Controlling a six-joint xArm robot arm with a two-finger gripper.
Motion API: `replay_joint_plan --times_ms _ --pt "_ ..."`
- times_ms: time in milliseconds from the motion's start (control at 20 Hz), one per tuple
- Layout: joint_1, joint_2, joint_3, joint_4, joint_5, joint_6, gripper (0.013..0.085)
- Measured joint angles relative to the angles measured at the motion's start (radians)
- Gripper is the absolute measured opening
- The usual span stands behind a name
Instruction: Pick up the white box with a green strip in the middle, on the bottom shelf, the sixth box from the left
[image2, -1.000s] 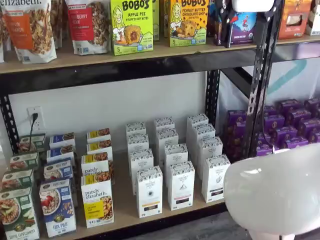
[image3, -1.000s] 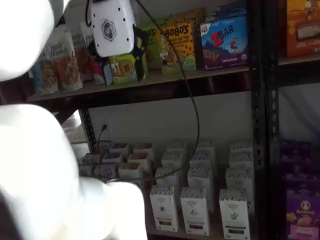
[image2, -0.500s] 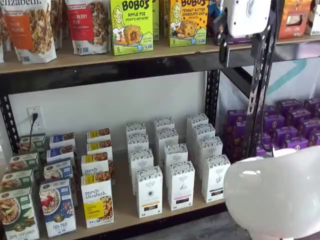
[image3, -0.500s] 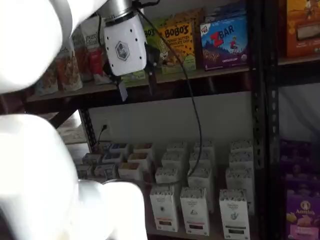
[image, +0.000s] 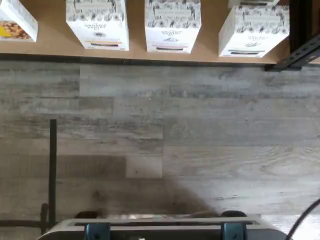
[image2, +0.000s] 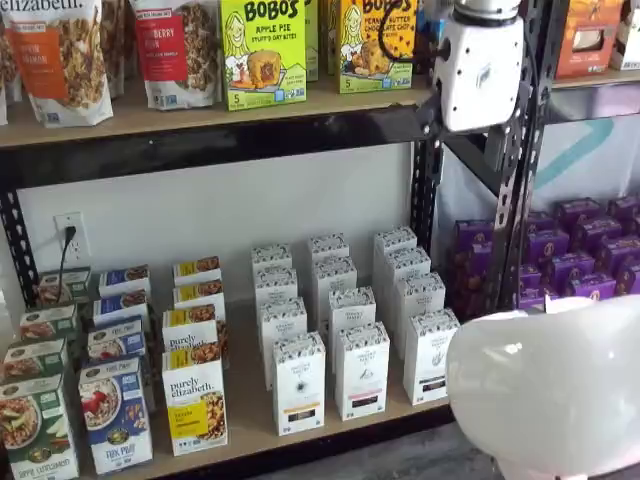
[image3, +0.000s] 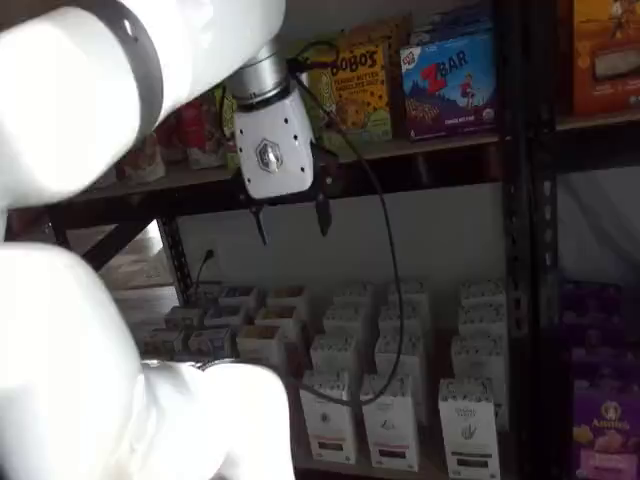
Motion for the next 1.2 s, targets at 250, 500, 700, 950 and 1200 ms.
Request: replay_joint_plan --times_ms 250,500,700,950,1200 --pt "-0.013 -0.006 0.123 -0.014 -0.128 -0.007 0.085" --pt "-0.057 -0.002 0.262 0.007 -0.297 -0.049 0.085" --pt "-0.081 0.06 0.346 0.018 -0.416 -0.076 0.085" --pt "-0.07 0.134 0.407 -0.049 -0.538 -0.03 0.085" --pt "-0.078 0.212 0.46 -0.011 -0.682 -0.054 0.085"
